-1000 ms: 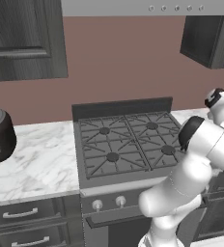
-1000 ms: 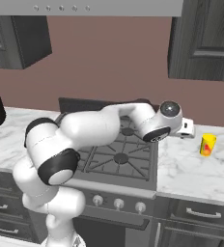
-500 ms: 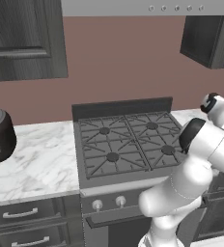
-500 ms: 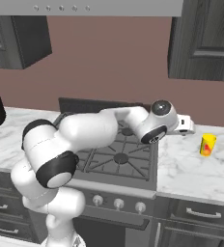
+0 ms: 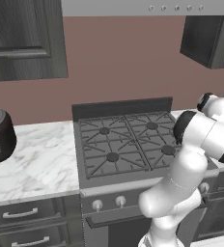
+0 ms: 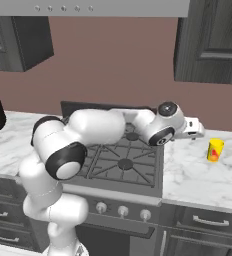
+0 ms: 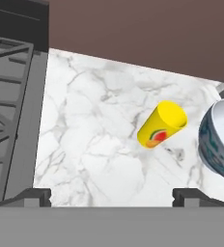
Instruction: Pick the cup and bowl from the counter and place them on the counter next to the sink.
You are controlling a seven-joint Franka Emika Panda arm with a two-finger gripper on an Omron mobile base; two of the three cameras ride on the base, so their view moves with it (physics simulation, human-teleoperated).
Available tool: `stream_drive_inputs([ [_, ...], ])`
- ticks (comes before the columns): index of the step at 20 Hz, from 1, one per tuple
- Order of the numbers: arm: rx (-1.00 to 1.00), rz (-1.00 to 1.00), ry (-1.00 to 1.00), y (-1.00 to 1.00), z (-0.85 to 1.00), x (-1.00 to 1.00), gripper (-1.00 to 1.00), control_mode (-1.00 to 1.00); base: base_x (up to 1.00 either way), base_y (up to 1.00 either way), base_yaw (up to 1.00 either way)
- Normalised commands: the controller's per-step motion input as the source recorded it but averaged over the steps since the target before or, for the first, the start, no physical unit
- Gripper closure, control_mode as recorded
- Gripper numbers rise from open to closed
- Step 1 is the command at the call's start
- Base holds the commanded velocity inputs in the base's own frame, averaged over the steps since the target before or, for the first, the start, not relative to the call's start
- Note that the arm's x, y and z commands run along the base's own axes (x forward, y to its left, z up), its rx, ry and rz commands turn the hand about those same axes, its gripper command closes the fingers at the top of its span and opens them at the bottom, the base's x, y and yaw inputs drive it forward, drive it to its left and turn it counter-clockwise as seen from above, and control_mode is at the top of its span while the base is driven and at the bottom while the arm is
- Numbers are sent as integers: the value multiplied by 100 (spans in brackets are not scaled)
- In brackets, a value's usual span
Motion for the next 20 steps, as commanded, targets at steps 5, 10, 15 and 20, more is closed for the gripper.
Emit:
stream_drive_inputs([
  [5,0,0,2,-24,8,3,-100,-100,0,0,0],
  [10,2,0,0,-28,0,0,-100,-100,0,0,0],
  [15,1,0,0,-23,0,3,-100,-100,0,0,0],
  [20,0,0,0,-20,0,9,-100,-100,0,0,0],
])
